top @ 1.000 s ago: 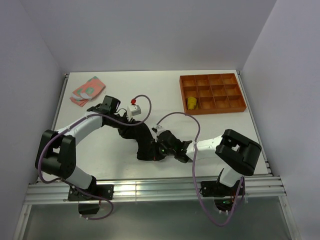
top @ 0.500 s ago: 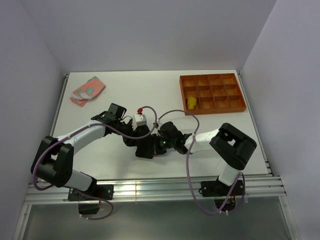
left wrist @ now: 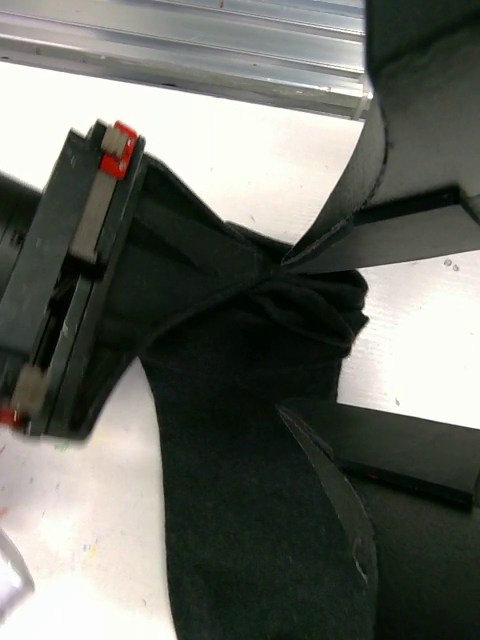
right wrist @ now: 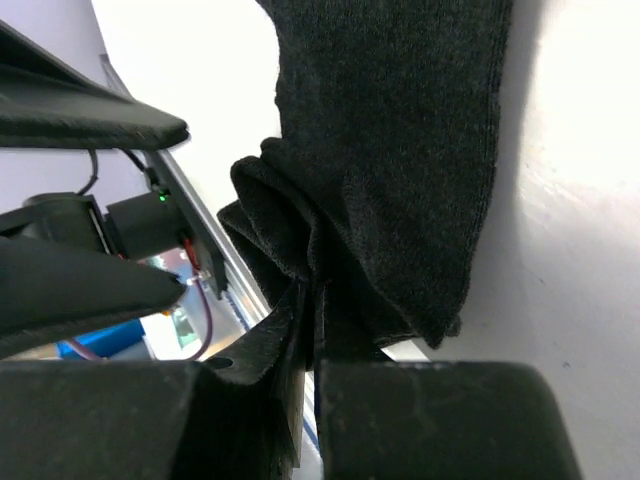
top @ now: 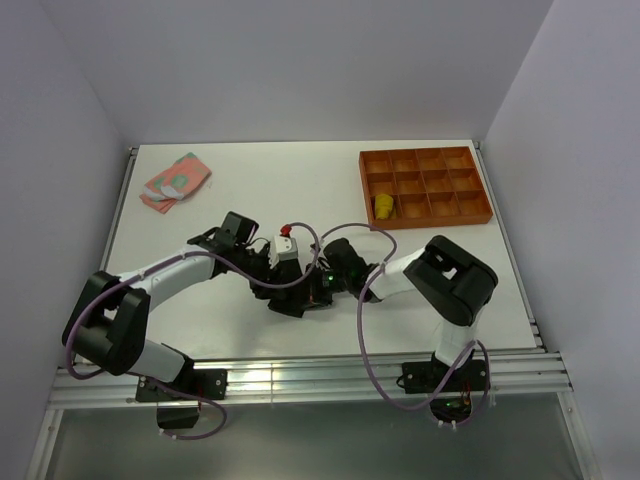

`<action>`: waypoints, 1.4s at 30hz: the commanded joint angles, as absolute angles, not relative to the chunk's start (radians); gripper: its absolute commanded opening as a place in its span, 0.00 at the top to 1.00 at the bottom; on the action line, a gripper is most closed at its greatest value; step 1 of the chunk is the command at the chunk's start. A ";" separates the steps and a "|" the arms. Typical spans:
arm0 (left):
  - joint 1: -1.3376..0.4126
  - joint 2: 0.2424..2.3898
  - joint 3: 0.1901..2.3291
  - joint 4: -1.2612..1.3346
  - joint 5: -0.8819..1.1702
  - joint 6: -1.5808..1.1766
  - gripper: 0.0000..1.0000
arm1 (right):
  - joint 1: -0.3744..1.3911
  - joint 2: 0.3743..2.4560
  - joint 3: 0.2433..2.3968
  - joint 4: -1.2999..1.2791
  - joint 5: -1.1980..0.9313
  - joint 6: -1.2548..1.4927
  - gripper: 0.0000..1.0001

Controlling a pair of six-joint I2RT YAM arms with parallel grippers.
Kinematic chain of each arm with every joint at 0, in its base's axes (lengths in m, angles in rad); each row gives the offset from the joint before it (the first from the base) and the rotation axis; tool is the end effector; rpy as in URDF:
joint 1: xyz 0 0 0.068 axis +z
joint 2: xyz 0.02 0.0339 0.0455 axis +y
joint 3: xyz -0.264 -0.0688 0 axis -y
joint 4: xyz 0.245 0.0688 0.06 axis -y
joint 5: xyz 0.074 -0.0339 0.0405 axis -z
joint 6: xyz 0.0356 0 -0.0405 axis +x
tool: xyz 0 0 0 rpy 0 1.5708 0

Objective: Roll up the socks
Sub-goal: Roll the sock at the center of the board.

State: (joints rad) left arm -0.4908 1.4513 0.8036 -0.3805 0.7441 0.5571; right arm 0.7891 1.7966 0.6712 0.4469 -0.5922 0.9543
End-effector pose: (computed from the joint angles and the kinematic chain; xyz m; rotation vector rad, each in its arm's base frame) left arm 0.2284 -0.1494 0.1898 1.4439 1.9718 -0.9252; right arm 0.2109 0.2407 0.1106 -0.1639 2.6279 1.4654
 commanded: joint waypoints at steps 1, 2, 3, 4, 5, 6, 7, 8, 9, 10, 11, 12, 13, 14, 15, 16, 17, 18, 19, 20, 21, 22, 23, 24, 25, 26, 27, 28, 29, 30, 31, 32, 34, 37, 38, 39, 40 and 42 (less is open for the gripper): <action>-0.515 1.453 0.782 -0.362 0.761 0.598 0.41 | 0.775 1.819 0.710 0.491 -0.632 0.991 1.00; -0.521 1.457 0.781 -0.371 0.756 0.607 0.41 | 0.772 1.822 0.712 0.494 -0.634 1.000 1.00; -0.537 1.463 0.781 -0.380 0.762 0.614 0.40 | 0.770 1.825 0.716 0.491 -0.638 1.003 1.00; -0.540 1.466 0.781 -0.387 0.765 0.617 0.40 | 0.767 1.833 0.719 0.485 -0.640 1.003 1.00; -0.543 1.471 0.787 -0.402 0.778 0.615 0.40 | 0.764 1.836 0.726 0.483 -0.641 1.009 1.00; -0.543 1.479 0.790 -0.409 0.782 0.620 0.40 | 0.761 1.842 0.727 0.489 -0.649 1.014 1.00; -0.545 1.483 0.795 -0.420 0.784 0.626 0.40 | 0.759 1.845 0.727 0.494 -0.655 1.026 1.00; -0.545 1.488 0.799 -0.432 0.785 0.629 0.40 | 0.756 1.847 0.729 0.497 -0.658 1.031 1.00; -0.543 1.494 0.801 -0.436 0.781 0.632 0.40 | 0.753 1.848 0.729 0.503 -0.661 1.035 1.00; -0.543 1.497 0.801 -0.436 0.776 0.634 0.40 | 0.752 1.850 0.727 0.506 -0.664 1.038 1.00; -0.543 1.503 0.801 -0.440 0.769 0.632 0.40 | 0.747 1.850 0.723 0.515 -0.666 1.045 1.00; -0.543 1.508 0.802 -0.445 0.770 0.635 0.40 | 0.746 1.851 0.721 0.520 -0.669 1.049 1.00; -0.543 1.512 0.807 -0.451 0.769 0.643 0.40 | 0.742 1.855 0.718 0.526 -0.675 1.055 1.00; -0.543 1.514 0.808 -0.454 0.765 0.643 0.40 | 0.741 1.856 0.713 0.532 -0.676 1.060 1.00; -0.545 1.520 0.808 -0.454 0.762 0.644 0.40 | 0.736 1.861 0.712 0.535 -0.678 1.058 1.00; -0.543 1.525 0.810 -0.457 0.765 0.646 0.40 | 0.735 1.864 0.712 0.537 -0.681 1.058 1.00; -0.543 1.526 0.813 -0.457 0.767 0.643 0.40 | 0.735 1.864 0.712 0.540 -0.681 1.055 1.00; -0.545 1.534 0.815 -0.459 0.772 0.638 0.40 | 0.735 1.868 0.712 0.543 -0.681 1.058 1.00; -0.545 1.540 0.819 -0.460 0.773 0.638 0.40 | 0.735 1.870 0.709 0.548 -0.680 1.063 1.00; -0.543 1.545 0.825 -0.459 0.775 0.635 0.41 | 0.735 1.871 0.706 0.551 -0.680 1.062 1.00; -0.543 1.557 0.827 -0.454 0.773 0.629 0.41 | 0.735 1.871 0.704 0.552 -0.680 1.062 1.00; -0.545 1.562 0.827 -0.451 0.770 0.624 0.42 | 0.735 1.873 0.701 0.558 -0.681 1.063 1.00; -0.543 1.577 0.830 -0.448 0.769 0.620 0.43 | 0.736 1.873 0.693 0.567 -0.681 1.065 1.00; -0.545 1.581 0.833 -0.449 0.770 0.618 0.45 | 0.735 1.871 0.689 0.571 -0.681 1.065 1.00; -0.543 1.589 0.838 -0.456 0.773 0.617 0.46 | 0.733 1.873 0.686 0.574 -0.681 1.069 1.00; -0.543 1.601 0.841 -0.459 0.776 0.617 0.47 | 0.735 1.873 0.681 0.583 -0.681 1.071 1.00; -0.543 1.608 0.842 -0.459 0.776 0.617 0.49 | 0.735 1.875 0.678 0.587 -0.681 1.074 1.00; -0.543 1.611 0.842 -0.459 0.779 0.612 0.50 | 0.735 1.875 0.677 0.591 -0.680 1.074 1.00; -0.543 1.611 0.839 -0.451 0.781 0.606 0.52 | 0.733 1.876 0.676 0.585 -0.675 1.072 1.00; -0.543 1.611 0.839 -0.453 0.781 0.606 0.54 | 0.735 1.876 0.676 0.578 -0.670 1.068 1.00; -0.543 1.609 0.836 -0.451 0.784 0.600 0.56 | 0.733 1.876 0.676 0.574 -0.667 1.063 1.00; -0.542 1.608 0.835 -0.448 0.782 0.600 0.58 | 0.735 1.876 0.673 0.571 -0.664 1.063 1.00; -0.542 1.606 0.838 -0.454 0.788 0.598 0.64 | 0.733 1.873 0.669 0.568 -0.655 1.058 1.00; -0.543 1.621 0.850 -0.472 0.792 0.598 0.75 | 0.733 1.861 0.660 0.546 -0.631 1.049 1.00; -0.542 1.635 0.854 -0.479 0.793 0.600 0.77 | 0.733 1.859 0.655 0.542 -0.627 1.046 1.00; -0.543 1.641 0.857 -0.486 0.793 0.600 0.81 | 0.735 1.855 0.653 0.540 -0.624 1.045 1.00; -0.542 1.647 0.864 -0.489 0.795 0.600 0.83 | 0.735 1.852 0.650 0.538 -0.615 1.042 1.00; -0.543 1.657 0.867 -0.498 0.801 0.600 0.90 | 0.735 1.844 0.653 0.511 -0.600 1.034 1.00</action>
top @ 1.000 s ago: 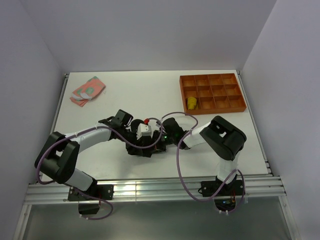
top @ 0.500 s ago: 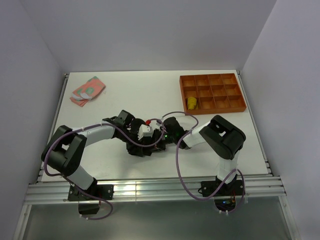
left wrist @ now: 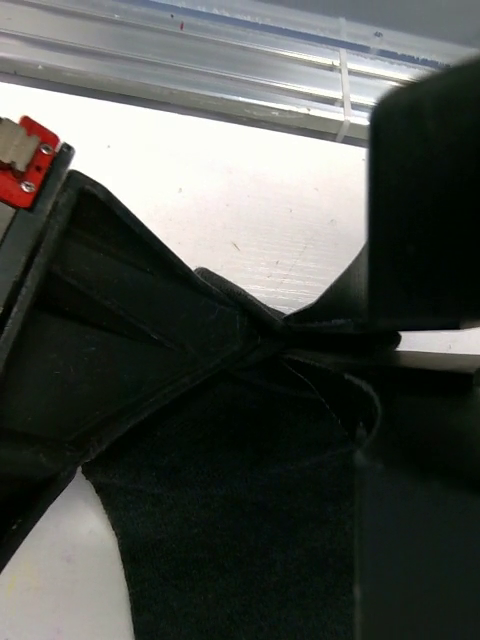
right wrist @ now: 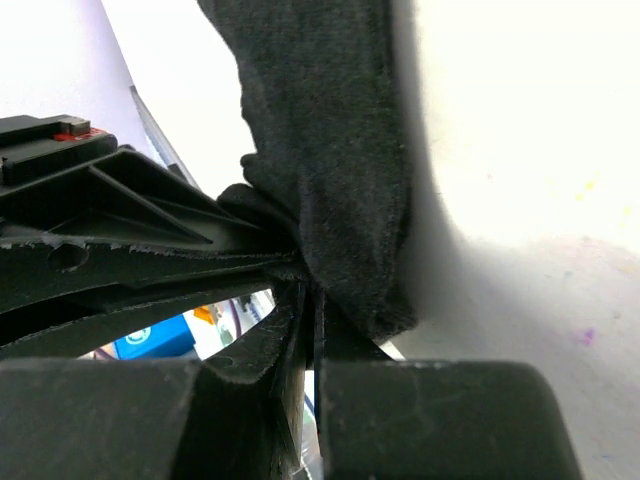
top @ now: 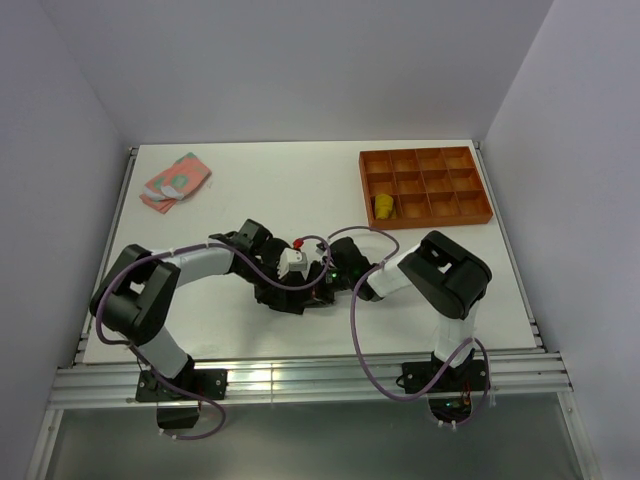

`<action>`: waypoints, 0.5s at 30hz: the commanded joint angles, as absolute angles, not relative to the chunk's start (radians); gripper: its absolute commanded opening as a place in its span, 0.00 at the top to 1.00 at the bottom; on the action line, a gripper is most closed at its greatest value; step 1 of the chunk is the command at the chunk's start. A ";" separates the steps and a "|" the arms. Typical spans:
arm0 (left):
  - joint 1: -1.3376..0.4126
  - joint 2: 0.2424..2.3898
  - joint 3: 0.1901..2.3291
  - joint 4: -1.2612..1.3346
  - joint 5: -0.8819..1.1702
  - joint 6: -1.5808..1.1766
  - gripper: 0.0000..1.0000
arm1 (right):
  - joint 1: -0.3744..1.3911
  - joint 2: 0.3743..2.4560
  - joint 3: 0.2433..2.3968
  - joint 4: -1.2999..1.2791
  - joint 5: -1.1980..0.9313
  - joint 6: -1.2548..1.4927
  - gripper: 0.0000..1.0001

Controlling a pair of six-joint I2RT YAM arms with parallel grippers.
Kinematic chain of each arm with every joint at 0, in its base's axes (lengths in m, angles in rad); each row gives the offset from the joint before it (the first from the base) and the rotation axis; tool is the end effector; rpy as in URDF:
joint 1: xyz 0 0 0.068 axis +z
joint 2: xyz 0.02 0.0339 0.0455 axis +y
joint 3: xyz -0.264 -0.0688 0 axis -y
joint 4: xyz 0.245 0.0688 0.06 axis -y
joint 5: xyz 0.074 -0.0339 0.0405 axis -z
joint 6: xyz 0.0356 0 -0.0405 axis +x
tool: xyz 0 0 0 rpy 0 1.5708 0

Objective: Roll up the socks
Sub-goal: Roll the sock at the center of the board.

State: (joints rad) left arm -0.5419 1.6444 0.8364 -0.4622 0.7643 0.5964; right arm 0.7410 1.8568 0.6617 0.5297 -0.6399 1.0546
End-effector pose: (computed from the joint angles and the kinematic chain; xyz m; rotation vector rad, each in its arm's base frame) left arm 0.2285 -0.1663 0.1459 1.5565 2.1350 -1.0487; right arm 0.2224 0.2323 0.0976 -0.0079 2.6531 1.5372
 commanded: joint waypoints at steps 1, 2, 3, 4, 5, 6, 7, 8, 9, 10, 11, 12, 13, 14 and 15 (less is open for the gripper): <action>-0.543 1.660 0.867 -0.500 0.801 0.600 0.92 | 0.735 1.839 0.655 0.499 -0.582 1.023 1.00; -0.542 1.663 0.868 -0.502 0.798 0.603 0.94 | 0.735 1.832 0.655 0.488 -0.572 1.020 1.00; -0.543 1.664 0.868 -0.502 0.796 0.597 0.99 | 0.735 1.827 0.653 0.482 -0.563 1.013 1.00; -0.542 1.666 0.871 -0.506 0.787 0.597 1.00 | 0.735 1.819 0.655 0.473 -0.554 1.005 0.99; -0.543 1.673 0.874 -0.509 0.784 0.594 1.00 | 0.735 1.801 0.655 0.445 -0.522 0.997 0.97; -0.543 1.678 0.880 -0.518 0.784 0.600 1.00 | 0.738 1.786 0.653 0.431 -0.502 0.979 0.90; -0.540 1.684 0.893 -0.546 0.781 0.606 1.00 | 0.739 1.769 0.643 0.420 -0.474 0.973 0.85; -0.540 1.696 0.900 -0.558 0.782 0.612 1.00 | 0.741 1.752 0.638 0.401 -0.433 0.965 0.80; -0.538 1.701 0.908 -0.571 0.782 0.621 1.00 | 0.741 1.714 0.631 0.391 -0.408 0.953 0.72; -0.535 1.709 0.920 -0.583 0.782 0.630 1.00 | 0.744 1.691 0.617 0.387 -0.387 0.945 0.69; -0.532 1.724 0.926 -0.609 0.776 0.635 1.00 | 0.745 1.668 0.611 0.362 -0.362 0.939 0.66; -0.532 1.732 0.934 -0.620 0.773 0.637 1.00 | 0.747 1.625 0.611 0.341 -0.304 0.919 0.62; -0.532 1.739 0.948 -0.632 0.773 0.644 1.00 | 0.750 1.606 0.614 0.321 -0.281 0.911 0.61; -0.529 1.753 0.954 -0.650 0.770 0.647 1.00 | 0.755 1.576 0.615 0.286 -0.258 0.904 0.61; -0.529 1.759 0.959 -0.656 0.767 0.644 1.00 | 0.756 1.562 0.618 0.270 -0.229 0.897 0.60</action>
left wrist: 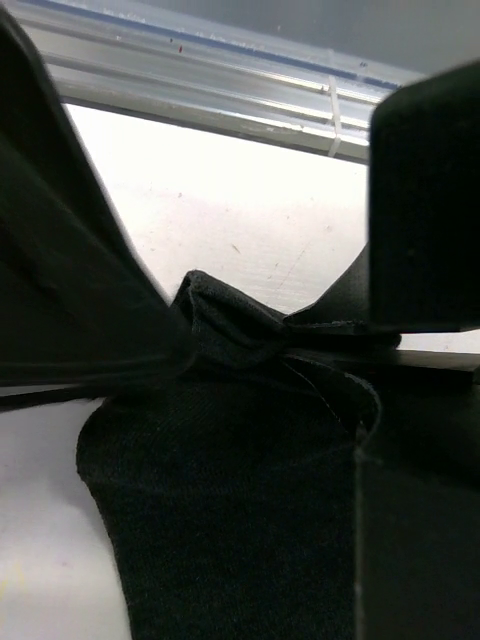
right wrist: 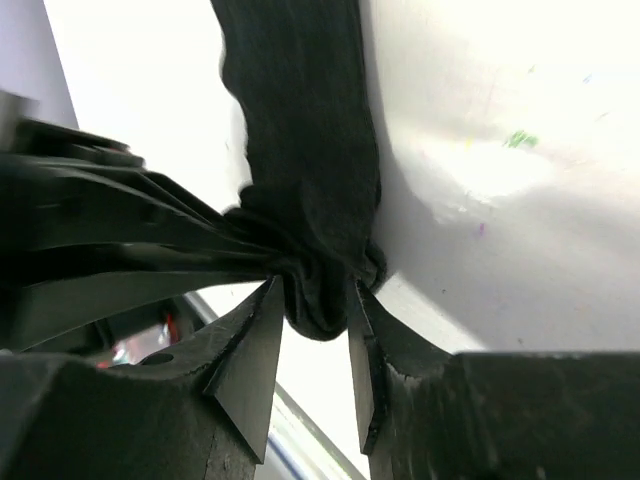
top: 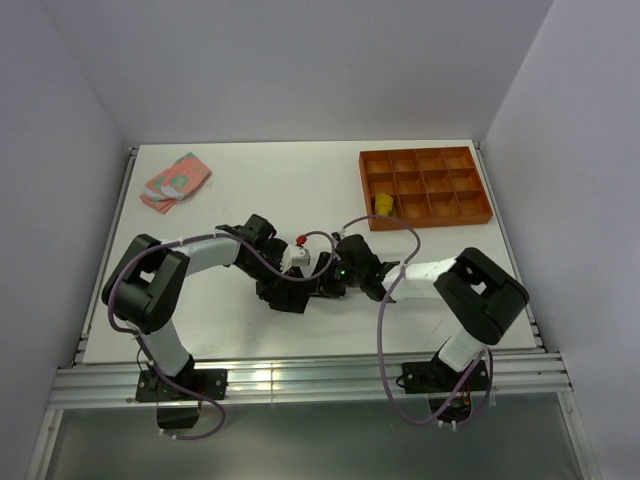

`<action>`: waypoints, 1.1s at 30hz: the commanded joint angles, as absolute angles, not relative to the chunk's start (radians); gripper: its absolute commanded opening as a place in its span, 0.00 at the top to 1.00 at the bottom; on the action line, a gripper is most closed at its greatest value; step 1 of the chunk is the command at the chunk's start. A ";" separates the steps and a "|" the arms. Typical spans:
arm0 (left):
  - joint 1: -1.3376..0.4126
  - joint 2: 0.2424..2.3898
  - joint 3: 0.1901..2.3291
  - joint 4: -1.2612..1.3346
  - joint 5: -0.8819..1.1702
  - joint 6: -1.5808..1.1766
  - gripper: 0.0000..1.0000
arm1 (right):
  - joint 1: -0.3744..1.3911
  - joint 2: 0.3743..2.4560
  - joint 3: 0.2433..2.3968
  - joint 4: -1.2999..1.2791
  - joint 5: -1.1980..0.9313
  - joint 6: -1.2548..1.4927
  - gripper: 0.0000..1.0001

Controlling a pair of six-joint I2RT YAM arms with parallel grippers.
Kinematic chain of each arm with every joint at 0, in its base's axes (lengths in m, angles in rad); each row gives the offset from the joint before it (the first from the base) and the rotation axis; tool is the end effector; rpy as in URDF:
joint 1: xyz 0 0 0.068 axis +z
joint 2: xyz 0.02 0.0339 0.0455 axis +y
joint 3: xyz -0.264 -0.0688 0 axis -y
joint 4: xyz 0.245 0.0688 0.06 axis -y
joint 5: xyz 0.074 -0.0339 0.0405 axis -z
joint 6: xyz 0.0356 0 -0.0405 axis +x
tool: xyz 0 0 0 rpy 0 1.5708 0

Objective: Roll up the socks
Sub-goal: Roll the sock at the center of the board.

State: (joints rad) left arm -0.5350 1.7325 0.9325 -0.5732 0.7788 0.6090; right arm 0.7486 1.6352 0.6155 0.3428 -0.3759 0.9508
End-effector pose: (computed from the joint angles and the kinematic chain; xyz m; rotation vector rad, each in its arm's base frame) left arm 0.2417 -0.1723 0.1427 1.5615 2.2216 -1.1027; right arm 0.2108 0.2137 0.1325 0.0260 2.5502 1.2332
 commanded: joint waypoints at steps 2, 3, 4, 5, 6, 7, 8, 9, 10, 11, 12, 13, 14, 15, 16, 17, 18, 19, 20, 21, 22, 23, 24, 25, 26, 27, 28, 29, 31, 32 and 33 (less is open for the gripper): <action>-0.529 1.775 0.976 -0.678 0.769 0.649 0.99 | 0.764 1.514 0.615 0.243 -0.200 0.884 0.60; -0.529 1.779 0.982 -0.702 0.772 0.655 0.99 | 0.768 1.497 0.612 0.235 -0.184 0.881 0.59; -0.528 1.785 0.994 -0.712 0.773 0.658 1.00 | 0.770 1.480 0.601 0.227 -0.158 0.879 0.59; -0.526 1.796 1.000 -0.722 0.773 0.661 1.00 | 0.773 1.442 0.595 0.218 -0.147 0.876 0.59; -0.526 1.802 1.006 -0.747 0.779 0.669 1.00 | 0.778 1.421 0.588 0.210 -0.132 0.870 0.59; -0.525 1.809 1.017 -0.753 0.781 0.672 1.00 | 0.781 1.399 0.574 0.203 -0.102 0.867 0.58; -0.525 1.819 1.020 -0.761 0.781 0.670 1.00 | 0.784 1.360 0.569 0.180 -0.083 0.861 0.58; -0.526 1.824 1.029 -0.778 0.782 0.675 1.00 | 0.794 1.336 0.565 0.170 -0.068 0.848 0.58; -0.525 1.828 1.034 -0.793 0.784 0.684 1.00 | 0.801 1.316 0.554 0.163 -0.030 0.844 0.58; -0.525 1.839 1.038 -0.799 0.788 0.687 1.00 | 0.807 1.275 0.549 0.146 -0.014 0.838 0.58; -0.525 1.841 1.043 -0.802 0.785 0.686 1.00 | 0.825 1.257 0.545 0.141 -0.002 0.819 0.58; -0.525 1.844 1.045 -0.813 0.788 0.687 1.00 | 0.834 1.238 0.537 0.138 0.024 0.812 0.57; -0.525 1.850 1.048 -0.819 0.787 0.690 1.00 | 0.847 1.208 0.534 0.135 0.049 0.802 0.57; -0.526 1.856 1.054 -0.827 0.788 0.692 1.00 | 0.856 1.195 0.534 0.137 0.063 0.781 0.57; -0.525 1.862 1.060 -0.842 0.792 0.692 1.00 | 0.879 1.187 0.534 0.138 0.072 0.767 0.57; -0.526 1.874 1.065 -0.856 0.795 0.695 1.00 | 0.893 1.177 0.537 0.140 0.095 0.755 0.57; -0.525 1.881 1.075 -0.868 0.802 0.704 1.00 | 0.906 1.175 0.538 0.146 0.103 0.723 0.57; -0.526 1.887 1.080 -0.879 0.808 0.707 1.00 | 0.942 1.177 0.548 0.150 0.112 0.704 0.57; -0.525 1.897 1.083 -0.906 0.822 0.712 1.00 | 0.963 1.187 0.554 0.158 0.127 0.686 0.57; -0.525 1.901 1.086 -0.916 0.824 0.724 1.00 | 0.986 1.195 0.561 0.163 0.156 0.651 0.56; -0.526 1.902 1.088 -0.926 0.824 0.730 0.99 | 1.009 1.207 0.577 0.169 0.167 0.634 0.56; -0.525 1.905 1.088 -0.945 0.836 0.733 1.00 | 1.049 1.239 0.586 0.181 0.170 0.623 0.56; -0.525 1.908 1.092 -0.959 0.839 0.747 1.00 | 1.064 1.259 0.603 0.187 0.185 0.595 0.56; -0.525 1.916 1.094 -0.968 0.844 0.750 1.00 | 1.078 1.279 0.612 0.192 0.195 0.583 0.56; -0.525 1.919 1.095 -0.980 0.851 0.755 1.00 | 1.112 1.319 0.621 0.208 0.204 0.565 0.56; -0.525 1.924 1.100 -1.006 0.854 0.770 1.00 | 1.129 1.339 0.638 0.216 0.219 0.533 0.56; -0.525 1.936 1.101 -1.017 0.856 0.776 1.00 | 1.146 1.379 0.649 0.222 0.225 0.516 0.56; -0.525 1.940 1.104 -1.028 0.854 0.782 1.00 | 1.176 1.400 0.660 0.233 0.229 0.487 0.56; -0.525 1.951 1.106 -1.037 0.844 0.785 1.00 | 1.201 1.469 0.699 0.230 0.251 0.466 0.56; -0.525 1.953 1.106 -1.040 0.841 0.788 1.00 | 1.212 1.491 0.713 0.229 0.255 0.456 0.56; -0.523 1.956 1.114 -1.054 0.842 0.793 1.00 | 1.233 1.509 0.735 0.229 0.262 0.436 0.57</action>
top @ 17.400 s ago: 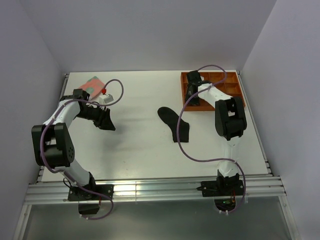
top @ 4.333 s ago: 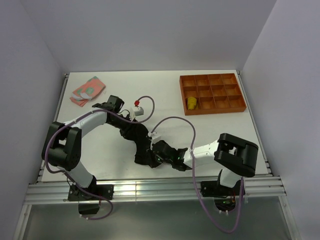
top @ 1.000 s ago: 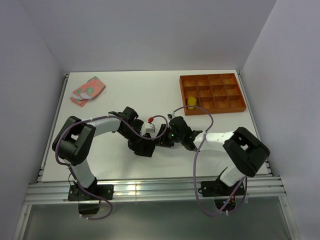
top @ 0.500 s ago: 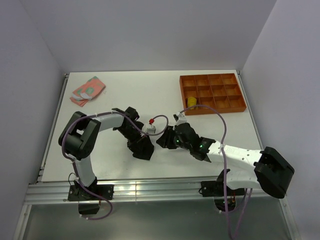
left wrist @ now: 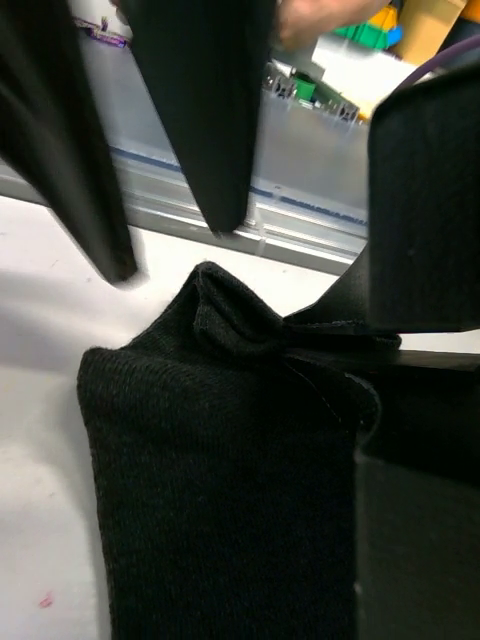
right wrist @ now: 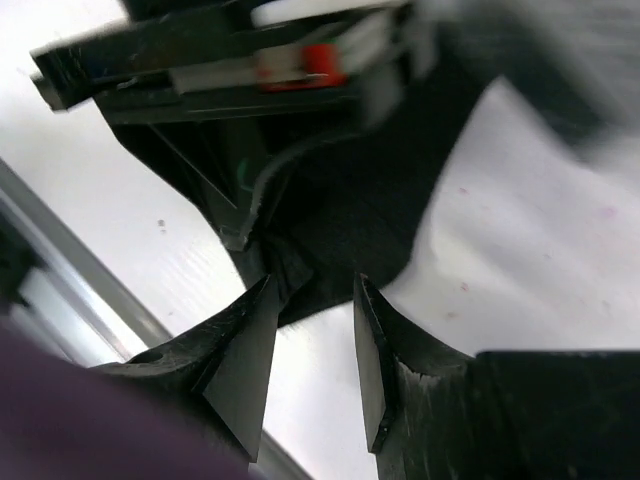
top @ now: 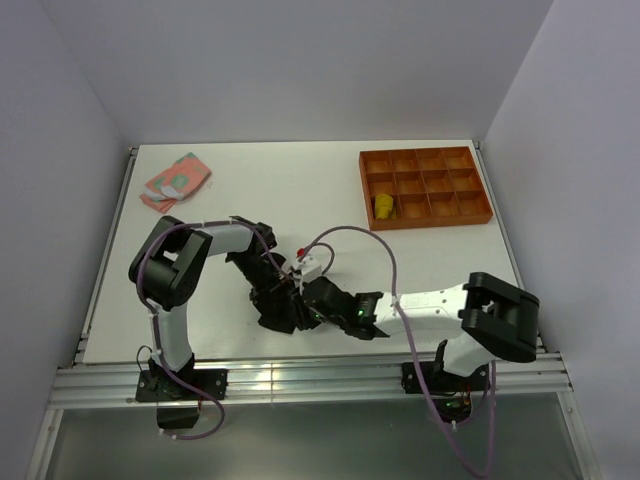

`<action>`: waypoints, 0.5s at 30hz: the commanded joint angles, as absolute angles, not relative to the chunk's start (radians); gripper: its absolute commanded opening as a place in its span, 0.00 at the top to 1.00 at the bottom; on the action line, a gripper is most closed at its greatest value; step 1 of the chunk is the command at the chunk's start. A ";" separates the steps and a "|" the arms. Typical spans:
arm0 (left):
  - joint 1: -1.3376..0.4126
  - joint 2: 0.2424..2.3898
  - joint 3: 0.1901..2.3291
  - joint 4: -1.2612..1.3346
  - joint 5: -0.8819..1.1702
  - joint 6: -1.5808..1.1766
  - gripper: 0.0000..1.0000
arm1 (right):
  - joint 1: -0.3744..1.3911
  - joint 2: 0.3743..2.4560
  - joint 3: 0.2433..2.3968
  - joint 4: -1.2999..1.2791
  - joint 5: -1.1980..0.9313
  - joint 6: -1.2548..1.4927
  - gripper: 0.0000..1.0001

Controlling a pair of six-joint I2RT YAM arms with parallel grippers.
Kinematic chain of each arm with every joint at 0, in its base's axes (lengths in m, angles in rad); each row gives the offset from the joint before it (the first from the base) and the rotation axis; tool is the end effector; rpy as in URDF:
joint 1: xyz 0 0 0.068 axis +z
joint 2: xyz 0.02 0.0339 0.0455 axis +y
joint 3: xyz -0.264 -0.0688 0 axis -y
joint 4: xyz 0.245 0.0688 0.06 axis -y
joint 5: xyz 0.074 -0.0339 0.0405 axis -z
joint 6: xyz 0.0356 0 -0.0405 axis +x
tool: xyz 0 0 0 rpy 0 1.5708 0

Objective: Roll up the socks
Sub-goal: Roll the sock at the center of the board.

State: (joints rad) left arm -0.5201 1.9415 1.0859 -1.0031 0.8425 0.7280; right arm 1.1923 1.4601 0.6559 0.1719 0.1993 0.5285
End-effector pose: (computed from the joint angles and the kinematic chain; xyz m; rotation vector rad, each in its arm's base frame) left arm 0.2418 -0.1691 0.1203 -1.4291 -2.2836 1.2384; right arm 0.1144 0.2686 0.1767 -0.6356 2.2000 0.7300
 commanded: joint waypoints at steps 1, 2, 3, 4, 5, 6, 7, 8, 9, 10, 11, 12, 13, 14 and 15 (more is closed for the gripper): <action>-0.525 1.965 1.117 -1.061 0.844 0.796 1.00 | 1.244 1.538 0.744 0.229 0.294 0.430 0.57; -0.523 1.970 1.121 -1.066 0.844 0.798 1.00 | 1.253 1.551 0.752 0.227 0.307 0.423 0.57; -0.525 1.974 1.129 -1.072 0.848 0.801 1.00 | 1.267 1.558 0.762 0.226 0.308 0.417 0.57; -0.523 1.983 1.132 -1.077 0.850 0.801 0.99 | 1.272 1.565 0.762 0.229 0.310 0.413 0.57; -0.523 1.986 1.135 -1.080 0.851 0.802 1.00 | 1.276 1.566 0.762 0.233 0.324 0.410 0.57; -0.523 1.991 1.138 -1.083 0.851 0.804 1.00 | 1.282 1.565 0.765 0.232 0.327 0.403 0.57; -0.523 2.002 1.141 -1.091 0.854 0.804 0.99 | 1.293 1.562 0.767 0.232 0.327 0.394 0.57; -0.523 2.008 1.149 -1.097 0.856 0.808 1.00 | 1.301 1.562 0.770 0.232 0.337 0.384 0.57; -0.523 2.013 1.152 -1.100 0.856 0.808 1.00 | 1.308 1.565 0.779 0.229 0.339 0.377 0.56; -0.525 2.020 1.157 -1.106 0.857 0.808 1.00 | 1.325 1.574 0.787 0.224 0.334 0.367 0.56; -0.523 2.023 1.163 -1.114 0.859 0.808 1.00 | 1.334 1.581 0.796 0.218 0.342 0.353 0.56; -0.523 2.026 1.167 -1.117 0.862 0.810 1.00 | 1.345 1.591 0.813 0.216 0.341 0.344 0.56; -0.523 2.032 1.172 -1.121 0.867 0.810 1.00 | 1.354 1.614 0.821 0.215 0.333 0.338 0.56; -0.523 2.036 1.180 -1.126 0.868 0.808 1.00 | 1.367 1.621 0.828 0.216 0.327 0.328 0.57; -0.525 2.040 1.184 -1.130 0.870 0.808 1.00 | 1.373 1.631 0.834 0.222 0.319 0.324 0.57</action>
